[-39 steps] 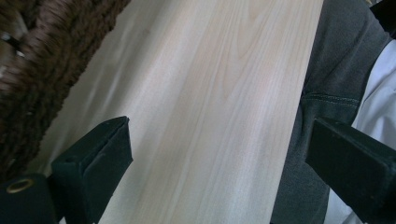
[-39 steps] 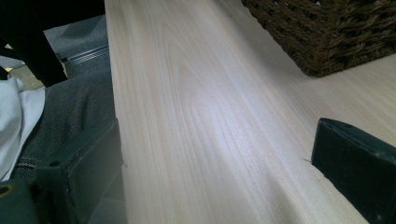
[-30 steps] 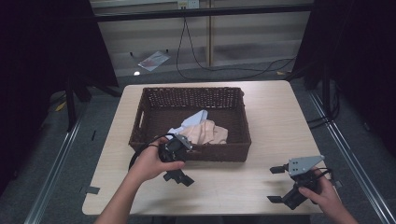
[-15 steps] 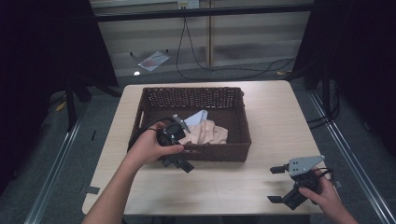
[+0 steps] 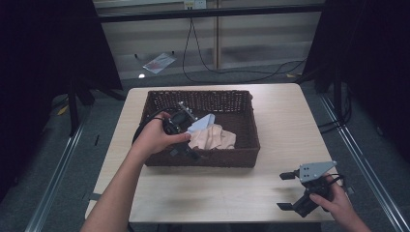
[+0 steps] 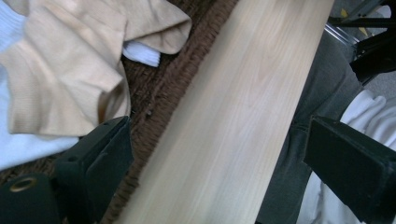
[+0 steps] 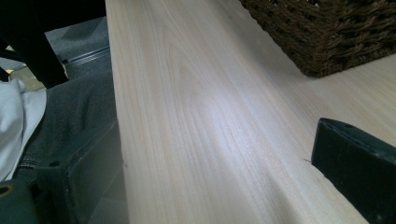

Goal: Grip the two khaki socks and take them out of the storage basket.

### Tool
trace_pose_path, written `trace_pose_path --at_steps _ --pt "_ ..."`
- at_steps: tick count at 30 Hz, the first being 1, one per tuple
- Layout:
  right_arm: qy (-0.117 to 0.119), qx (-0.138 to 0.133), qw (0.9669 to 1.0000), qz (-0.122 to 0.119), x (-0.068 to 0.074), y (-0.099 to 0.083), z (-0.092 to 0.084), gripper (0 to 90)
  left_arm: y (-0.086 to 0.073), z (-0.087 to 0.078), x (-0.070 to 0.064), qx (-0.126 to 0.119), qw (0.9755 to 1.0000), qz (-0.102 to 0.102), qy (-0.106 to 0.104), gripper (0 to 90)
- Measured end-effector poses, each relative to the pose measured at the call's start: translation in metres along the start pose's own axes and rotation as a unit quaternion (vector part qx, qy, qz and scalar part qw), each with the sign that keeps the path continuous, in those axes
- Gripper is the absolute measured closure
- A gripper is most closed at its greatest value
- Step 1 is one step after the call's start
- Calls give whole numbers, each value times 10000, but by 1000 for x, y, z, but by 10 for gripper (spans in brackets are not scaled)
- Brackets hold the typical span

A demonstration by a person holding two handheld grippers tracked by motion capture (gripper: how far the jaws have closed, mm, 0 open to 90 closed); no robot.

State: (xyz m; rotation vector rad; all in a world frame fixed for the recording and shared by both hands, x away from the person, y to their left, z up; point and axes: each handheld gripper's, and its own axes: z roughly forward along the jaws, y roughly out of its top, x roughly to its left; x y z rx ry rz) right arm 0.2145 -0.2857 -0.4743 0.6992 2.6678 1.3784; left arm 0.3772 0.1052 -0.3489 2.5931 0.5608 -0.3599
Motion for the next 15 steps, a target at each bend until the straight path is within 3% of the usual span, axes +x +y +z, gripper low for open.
trace_pose_path --at_steps 15 --pt "16 -8 10000 2 0 0 0 13 11 6 33 -119 9986 -416 292 88"
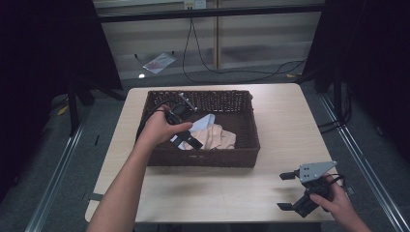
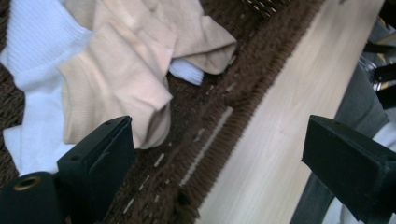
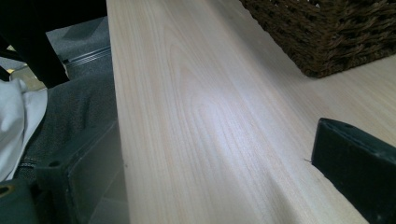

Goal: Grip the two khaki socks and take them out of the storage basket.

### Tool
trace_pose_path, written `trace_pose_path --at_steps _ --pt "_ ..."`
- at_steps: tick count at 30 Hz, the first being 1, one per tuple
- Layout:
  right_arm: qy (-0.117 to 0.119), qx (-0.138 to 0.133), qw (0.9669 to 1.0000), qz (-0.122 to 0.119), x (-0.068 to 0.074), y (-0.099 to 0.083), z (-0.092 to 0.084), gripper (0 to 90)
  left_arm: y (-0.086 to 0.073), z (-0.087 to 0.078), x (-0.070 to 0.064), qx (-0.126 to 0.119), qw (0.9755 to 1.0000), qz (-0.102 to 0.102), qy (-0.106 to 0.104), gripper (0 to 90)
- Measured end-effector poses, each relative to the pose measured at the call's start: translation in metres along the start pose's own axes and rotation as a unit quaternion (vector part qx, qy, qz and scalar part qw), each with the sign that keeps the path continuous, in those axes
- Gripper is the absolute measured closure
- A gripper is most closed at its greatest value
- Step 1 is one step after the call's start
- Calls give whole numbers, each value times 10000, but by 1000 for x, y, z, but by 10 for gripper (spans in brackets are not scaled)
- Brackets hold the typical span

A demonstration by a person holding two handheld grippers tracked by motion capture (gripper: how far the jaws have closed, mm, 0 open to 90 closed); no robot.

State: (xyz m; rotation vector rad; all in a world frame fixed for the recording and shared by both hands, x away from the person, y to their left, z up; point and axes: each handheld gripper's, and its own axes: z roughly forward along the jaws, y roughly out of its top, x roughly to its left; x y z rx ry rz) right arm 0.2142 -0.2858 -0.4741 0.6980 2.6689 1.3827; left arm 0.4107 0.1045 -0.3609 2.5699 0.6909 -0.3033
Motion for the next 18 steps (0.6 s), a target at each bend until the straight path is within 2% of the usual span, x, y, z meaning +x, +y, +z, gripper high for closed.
trace_pose_path --at_steps 5,10,14,18 --pt "-3 7 10000 -3 0 0 0 13 2 6 10 -81 9998 -148 81 88" --pt "5 1 10000 -3 0 0 0 13 4 15 21 -52 9994 -291 162 88" --pt "20 -2 10000 -2 0 0 0 13 6 22 28 -92 9984 -436 345 82" --pt "26 1 10000 -26 0 0 -1 13 8 28 34 -138 9980 -468 410 80"
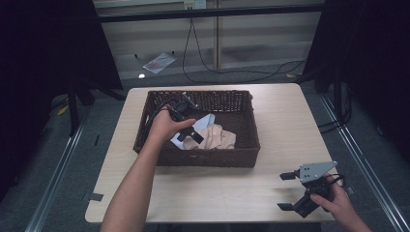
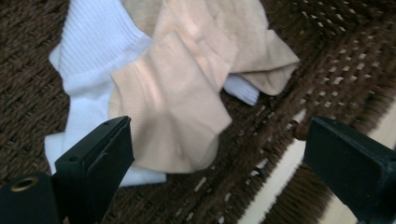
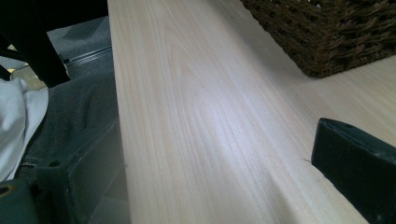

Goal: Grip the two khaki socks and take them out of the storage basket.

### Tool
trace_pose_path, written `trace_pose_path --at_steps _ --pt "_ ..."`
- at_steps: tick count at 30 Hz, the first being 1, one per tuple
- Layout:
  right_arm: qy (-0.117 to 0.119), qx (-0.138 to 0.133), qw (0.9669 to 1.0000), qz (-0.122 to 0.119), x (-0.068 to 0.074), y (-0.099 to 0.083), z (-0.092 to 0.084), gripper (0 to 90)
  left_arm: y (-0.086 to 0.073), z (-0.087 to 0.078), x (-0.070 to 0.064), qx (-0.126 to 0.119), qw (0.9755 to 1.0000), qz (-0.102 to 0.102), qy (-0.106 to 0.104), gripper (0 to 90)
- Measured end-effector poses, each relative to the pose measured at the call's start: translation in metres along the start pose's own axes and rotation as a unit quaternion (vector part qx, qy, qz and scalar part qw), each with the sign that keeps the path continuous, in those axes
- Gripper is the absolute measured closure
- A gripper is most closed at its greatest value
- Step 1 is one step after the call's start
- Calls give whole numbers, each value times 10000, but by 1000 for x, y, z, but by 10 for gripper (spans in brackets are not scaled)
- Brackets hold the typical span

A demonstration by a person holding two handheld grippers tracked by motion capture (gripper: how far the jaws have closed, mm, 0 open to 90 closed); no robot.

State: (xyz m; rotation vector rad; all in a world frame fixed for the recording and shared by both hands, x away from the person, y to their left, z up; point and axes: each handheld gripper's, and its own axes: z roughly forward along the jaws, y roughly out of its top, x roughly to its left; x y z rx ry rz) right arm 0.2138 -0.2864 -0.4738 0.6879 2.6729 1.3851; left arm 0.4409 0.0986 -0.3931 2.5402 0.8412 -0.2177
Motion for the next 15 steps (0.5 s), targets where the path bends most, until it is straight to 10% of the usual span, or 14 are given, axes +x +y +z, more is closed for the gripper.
trace_pose_path --at_steps 15 --pt "9 -8 10000 3 0 0 0 13 5 29 10 -67 9996 -103 241 79"
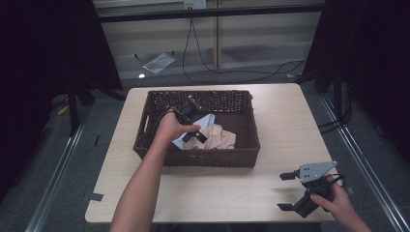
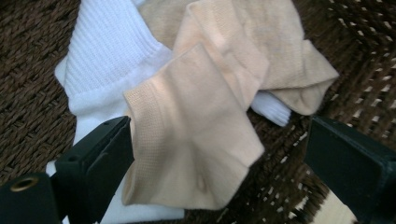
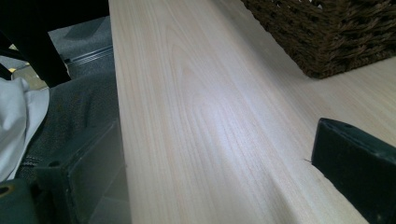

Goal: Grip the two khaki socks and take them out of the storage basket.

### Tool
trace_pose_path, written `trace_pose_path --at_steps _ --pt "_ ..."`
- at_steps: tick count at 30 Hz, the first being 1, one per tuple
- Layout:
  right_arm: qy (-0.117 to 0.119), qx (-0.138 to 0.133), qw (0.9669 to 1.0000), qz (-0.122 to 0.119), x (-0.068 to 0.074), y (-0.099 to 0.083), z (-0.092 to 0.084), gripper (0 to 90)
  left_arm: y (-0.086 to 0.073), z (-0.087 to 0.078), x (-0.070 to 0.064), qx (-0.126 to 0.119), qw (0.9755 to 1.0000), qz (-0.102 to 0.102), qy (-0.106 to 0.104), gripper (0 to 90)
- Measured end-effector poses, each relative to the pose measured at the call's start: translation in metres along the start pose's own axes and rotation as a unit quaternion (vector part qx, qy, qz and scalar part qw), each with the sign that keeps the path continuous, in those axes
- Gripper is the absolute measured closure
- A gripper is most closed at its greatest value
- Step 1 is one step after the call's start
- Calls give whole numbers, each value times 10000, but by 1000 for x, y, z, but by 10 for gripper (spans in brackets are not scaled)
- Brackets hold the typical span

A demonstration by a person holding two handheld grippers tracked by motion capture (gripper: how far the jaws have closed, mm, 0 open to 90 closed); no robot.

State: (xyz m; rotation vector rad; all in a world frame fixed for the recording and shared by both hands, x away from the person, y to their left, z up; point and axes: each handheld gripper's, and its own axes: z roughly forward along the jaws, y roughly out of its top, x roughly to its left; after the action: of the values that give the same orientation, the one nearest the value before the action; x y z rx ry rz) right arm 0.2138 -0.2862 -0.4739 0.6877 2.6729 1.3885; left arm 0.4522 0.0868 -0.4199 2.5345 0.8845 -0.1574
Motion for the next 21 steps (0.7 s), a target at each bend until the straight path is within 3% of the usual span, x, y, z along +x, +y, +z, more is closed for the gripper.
trace_pose_path --at_steps 6,13,18,20,21 --pt "6 -6 10000 -4 0 0 0 13 1 10 3 -2 9998 101 157 80" --pt "5 -4 10000 -34 0 0 0 13 0 21 7 -7 9996 -41 292 141" --pt "19 -40 10000 1 0 0 -1 13 -1 25 9 5 9994 -57 336 349" --pt "4 -39 10000 4 0 0 -1 13 -1 24 9 124 9991 128 390 490" --pt "3 -40 10000 6 1 0 -1 13 -2 23 9 103 9990 110 415 571"
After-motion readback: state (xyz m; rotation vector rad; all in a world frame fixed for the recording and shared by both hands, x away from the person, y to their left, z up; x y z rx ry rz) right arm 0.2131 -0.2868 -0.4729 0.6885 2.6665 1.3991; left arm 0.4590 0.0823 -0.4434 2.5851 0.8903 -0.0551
